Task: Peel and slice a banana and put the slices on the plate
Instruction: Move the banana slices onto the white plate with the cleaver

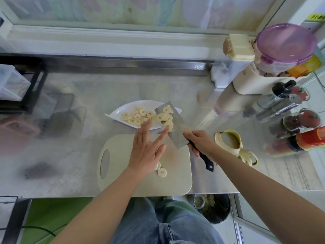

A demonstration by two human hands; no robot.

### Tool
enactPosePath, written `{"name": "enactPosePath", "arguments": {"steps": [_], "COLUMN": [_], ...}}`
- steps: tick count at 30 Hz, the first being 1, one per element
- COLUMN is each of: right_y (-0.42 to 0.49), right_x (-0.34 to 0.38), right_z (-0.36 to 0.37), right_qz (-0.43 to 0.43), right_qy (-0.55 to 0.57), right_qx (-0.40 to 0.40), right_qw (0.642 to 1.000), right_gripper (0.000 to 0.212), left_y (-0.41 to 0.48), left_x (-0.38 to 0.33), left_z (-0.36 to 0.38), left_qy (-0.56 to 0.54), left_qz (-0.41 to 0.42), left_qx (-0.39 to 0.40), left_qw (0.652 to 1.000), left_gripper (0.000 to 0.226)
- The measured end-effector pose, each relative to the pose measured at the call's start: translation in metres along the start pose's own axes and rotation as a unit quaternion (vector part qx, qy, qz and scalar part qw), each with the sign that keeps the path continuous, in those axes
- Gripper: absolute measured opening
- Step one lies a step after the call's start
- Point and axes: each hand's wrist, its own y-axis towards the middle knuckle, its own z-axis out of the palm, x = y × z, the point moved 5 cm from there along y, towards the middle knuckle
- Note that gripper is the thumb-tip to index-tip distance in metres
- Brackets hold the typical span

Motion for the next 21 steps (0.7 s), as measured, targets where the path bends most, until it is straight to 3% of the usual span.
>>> {"name": "enactPosePath", "arguments": {"steps": [14,21], "right_y": [0.043,0.037], "right_x": [0.012,0.009], "right_z": [0.001,-0.008], "right_qz": [0.017,0.004], "right_qy": [-0.053,-0.074], "right_qx": [-0.017,-0.02], "right_qw": [0.998,0.997], "right_gripper": [0.039,0.043], "left_y": [0.05,0.066], "left_x": [0.041,0.035], "left_z": [0.014,-0.003], "left_qy": [0.02,-0.007], "left_qz": [-0.016,0.002], "left_qx": [0.081,-0.004], "left_qw": [0.996,1.0], "left_gripper": [0.067,0.046]}}
